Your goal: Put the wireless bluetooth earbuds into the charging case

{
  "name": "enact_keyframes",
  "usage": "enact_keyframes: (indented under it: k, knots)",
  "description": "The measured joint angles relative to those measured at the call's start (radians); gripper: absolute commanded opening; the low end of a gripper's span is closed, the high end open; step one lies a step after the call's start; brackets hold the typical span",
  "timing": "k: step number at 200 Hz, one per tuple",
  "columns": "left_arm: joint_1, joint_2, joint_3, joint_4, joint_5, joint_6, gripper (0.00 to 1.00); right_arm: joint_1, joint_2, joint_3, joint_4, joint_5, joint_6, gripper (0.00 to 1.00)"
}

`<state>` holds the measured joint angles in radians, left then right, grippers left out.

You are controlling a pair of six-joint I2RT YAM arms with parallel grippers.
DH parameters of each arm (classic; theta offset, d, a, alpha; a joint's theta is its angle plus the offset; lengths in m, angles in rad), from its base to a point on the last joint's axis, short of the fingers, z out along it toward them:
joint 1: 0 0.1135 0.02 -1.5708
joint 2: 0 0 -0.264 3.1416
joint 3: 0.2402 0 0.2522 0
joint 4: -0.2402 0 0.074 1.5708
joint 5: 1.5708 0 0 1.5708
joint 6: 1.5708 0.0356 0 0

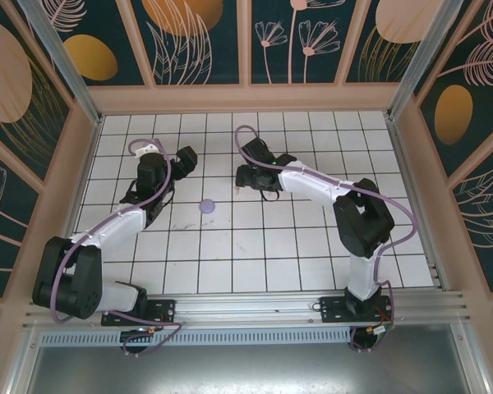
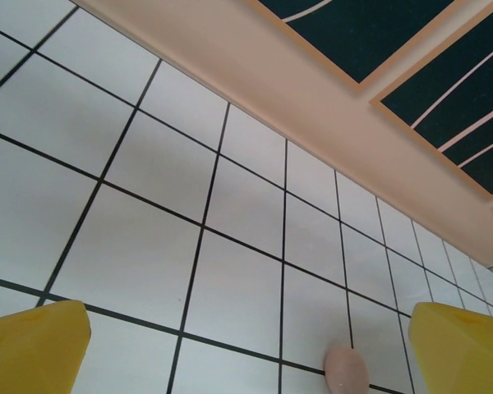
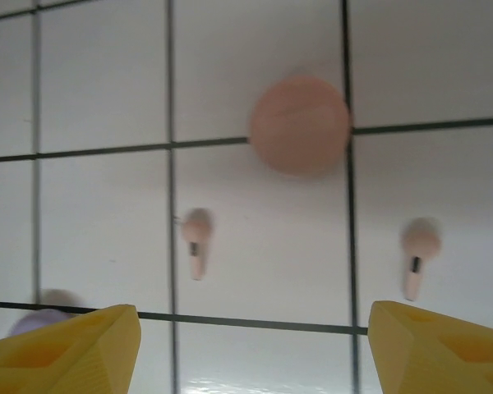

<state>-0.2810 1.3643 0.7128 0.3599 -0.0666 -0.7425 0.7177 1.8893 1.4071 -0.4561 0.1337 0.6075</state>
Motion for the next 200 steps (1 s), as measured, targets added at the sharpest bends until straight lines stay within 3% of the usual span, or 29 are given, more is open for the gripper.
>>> enact_keyframes:
  k: [54,108,200]
  knots:
    - [0.001,0.004,-0.006,0.025,0.003,0.005,0.99,-0.073,-0.106,-0.153,0.034,0.0,0.0,0.74]
    - [0.001,0.024,-0.006,0.049,0.007,0.018,0.99,-0.129,-0.13,-0.152,0.061,-0.003,-0.02,0.74]
    - [0.001,0.043,-0.006,0.057,0.011,0.02,0.99,-0.13,0.201,0.195,-0.018,-0.002,-0.116,0.74]
